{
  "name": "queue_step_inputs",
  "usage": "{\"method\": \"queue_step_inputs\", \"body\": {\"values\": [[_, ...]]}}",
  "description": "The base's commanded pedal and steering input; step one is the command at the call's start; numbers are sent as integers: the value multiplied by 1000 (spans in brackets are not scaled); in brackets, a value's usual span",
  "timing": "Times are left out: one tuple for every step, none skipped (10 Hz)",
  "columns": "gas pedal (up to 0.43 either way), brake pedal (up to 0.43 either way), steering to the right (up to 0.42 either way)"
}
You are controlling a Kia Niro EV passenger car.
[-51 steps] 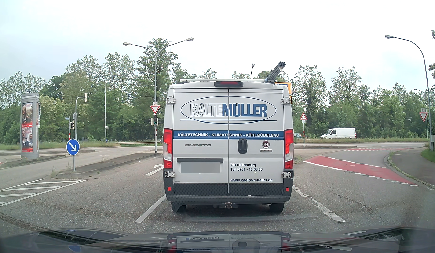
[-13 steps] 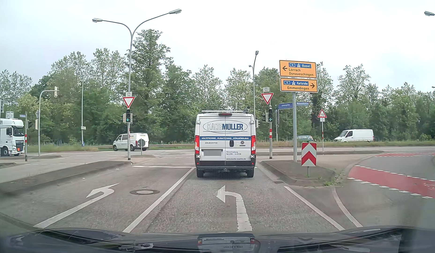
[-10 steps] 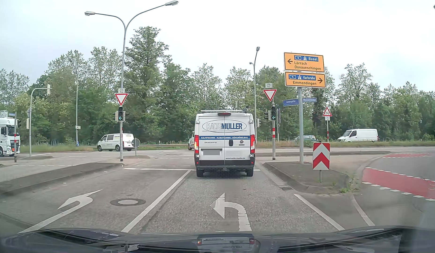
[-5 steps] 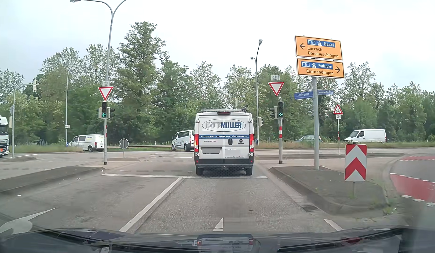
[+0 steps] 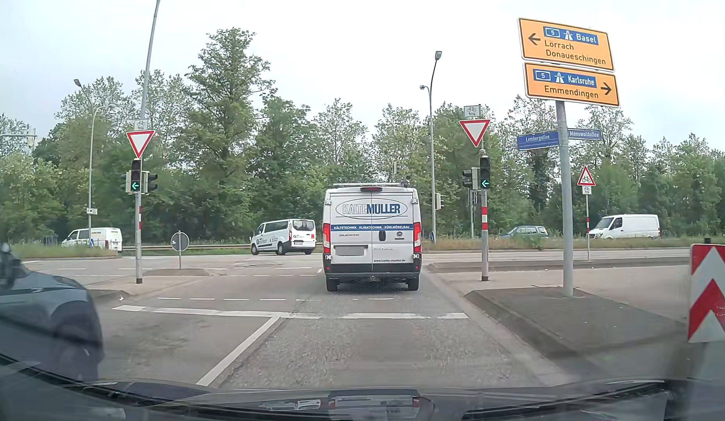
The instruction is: Follow the waypoints while adhering to traffic rules and regulations
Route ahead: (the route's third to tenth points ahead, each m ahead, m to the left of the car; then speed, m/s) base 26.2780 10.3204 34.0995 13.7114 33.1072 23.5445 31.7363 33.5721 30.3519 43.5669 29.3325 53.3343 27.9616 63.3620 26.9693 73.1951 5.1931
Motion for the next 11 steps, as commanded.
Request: {"method": "queue_step_inputs", "body": {"values": [[130,0,1],[130,0,1],[130,0,1],[130,0,-1],[130,0,-1],[130,0,-1],[130,0,-1],[130,0,-1],[130,0,-2],[130,0,-4],[138,0,-5]]}}
